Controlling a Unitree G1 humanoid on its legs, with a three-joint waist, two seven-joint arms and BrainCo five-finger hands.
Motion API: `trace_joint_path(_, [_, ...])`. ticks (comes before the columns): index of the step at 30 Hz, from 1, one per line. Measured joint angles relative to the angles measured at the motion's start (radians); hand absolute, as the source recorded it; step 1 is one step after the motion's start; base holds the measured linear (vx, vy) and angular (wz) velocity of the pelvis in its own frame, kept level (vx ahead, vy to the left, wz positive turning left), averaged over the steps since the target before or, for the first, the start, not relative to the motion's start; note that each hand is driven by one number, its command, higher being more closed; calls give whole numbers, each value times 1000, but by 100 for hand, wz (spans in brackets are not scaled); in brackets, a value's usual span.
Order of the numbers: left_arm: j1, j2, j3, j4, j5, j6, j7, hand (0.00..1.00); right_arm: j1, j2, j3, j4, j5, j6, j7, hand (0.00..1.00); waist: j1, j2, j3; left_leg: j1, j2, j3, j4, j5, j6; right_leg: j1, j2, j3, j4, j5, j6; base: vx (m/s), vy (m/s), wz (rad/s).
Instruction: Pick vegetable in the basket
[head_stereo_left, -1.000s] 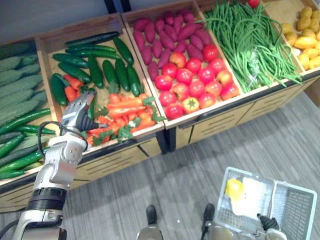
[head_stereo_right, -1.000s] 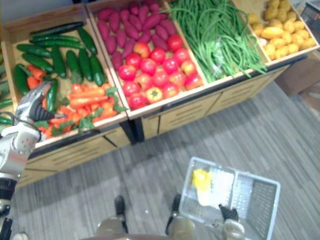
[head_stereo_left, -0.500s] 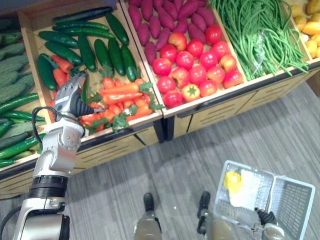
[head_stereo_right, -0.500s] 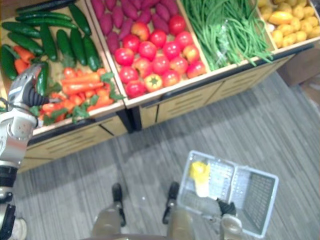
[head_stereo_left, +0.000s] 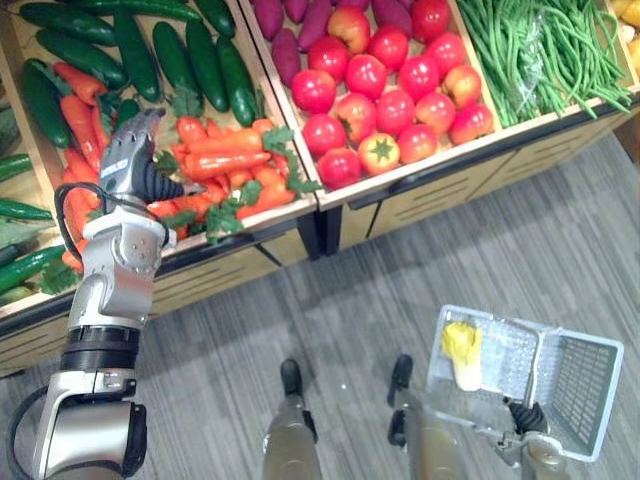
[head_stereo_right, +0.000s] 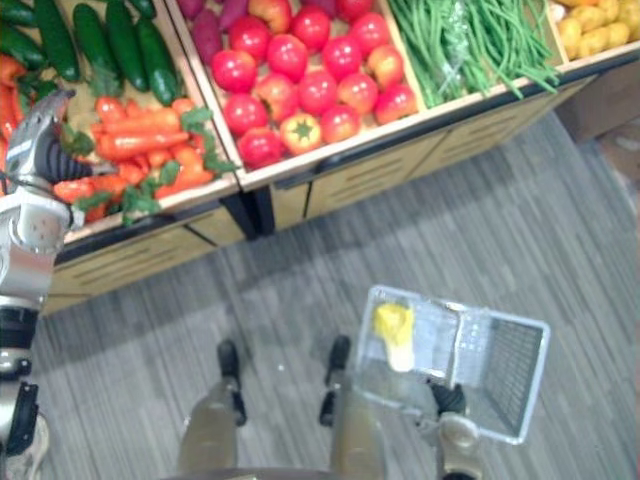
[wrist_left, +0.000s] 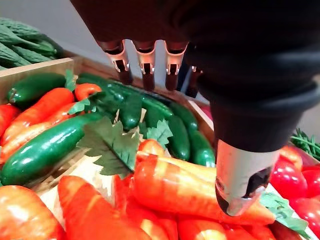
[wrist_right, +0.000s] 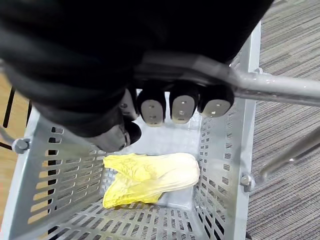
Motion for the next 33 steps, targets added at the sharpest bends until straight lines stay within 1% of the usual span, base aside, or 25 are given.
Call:
trace_joint_path(5, [-26, -1, 1, 0, 1, 7, 2, 0, 3, 0, 8, -20, 0, 0, 0, 100, -3, -1, 3, -26, 6, 2, 16, -2, 0, -21, 2, 0, 0, 0, 0, -8, -4, -3])
trace_joint_path(9, [-54, -21, 1, 0, 1, 17, 10, 0, 4, 0, 14, -28, 14, -1, -1, 100, -3, -2, 4, -42, 11, 4, 30, -1, 0, -34, 5, 3, 0, 2, 3, -2, -10, -4])
trace_joint_path(12, [-79, -37, 0, 1, 8, 29, 20, 0, 4, 0, 27, -39, 25, 0, -1, 100, -3, -1, 10, -43, 27, 7, 31, -2, 0, -39, 18, 7, -1, 29, 15, -18, -12, -10])
trace_joint_path(13, [-91, -38, -1, 3, 25, 33, 20, 0, 9, 0, 38, -45, 29, 0, -1, 100, -6, -2, 13, -46, 30, 7, 32, -3, -1, -41, 20, 9, -1, 33, 17, -33, -3, -5])
trace_joint_path(15, [-110, -39, 0, 12, 38, 35, 20, 0, 20, 1, 38, -64, 29, -2, -1, 100, -5, -2, 15, -59, 35, 7, 37, -8, 1, -57, 24, 9, -1, 45, 11, -24, 0, -6])
trace_joint_path(22, [-129, -39, -1, 64, 39, 38, 20, 0, 24, 1, 40, -76, 30, -2, -1, 100, -8, -2, 17, -90, 46, 6, 56, -5, -3, -69, 33, 9, -16, 47, 10, -1, 0, -1])
trace_joint_path(29, [-130, -39, 0, 140, 39, 48, 20, 0, 30, 1, 79, -78, 57, -3, -3, 100, -17, -6, 20, -93, 66, 7, 64, -11, -9, -72, 50, 12, -16, 48, 13, 11, -1, -4])
trace_joint_path(33, [-134, -39, 0, 155, 39, 48, 19, 0, 35, 1, 80, -77, 58, -3, -4, 100, -17, -6, 20, -103, 70, 11, 64, -10, -10, -85, 54, 15, -16, 48, 13, 14, 4, -5])
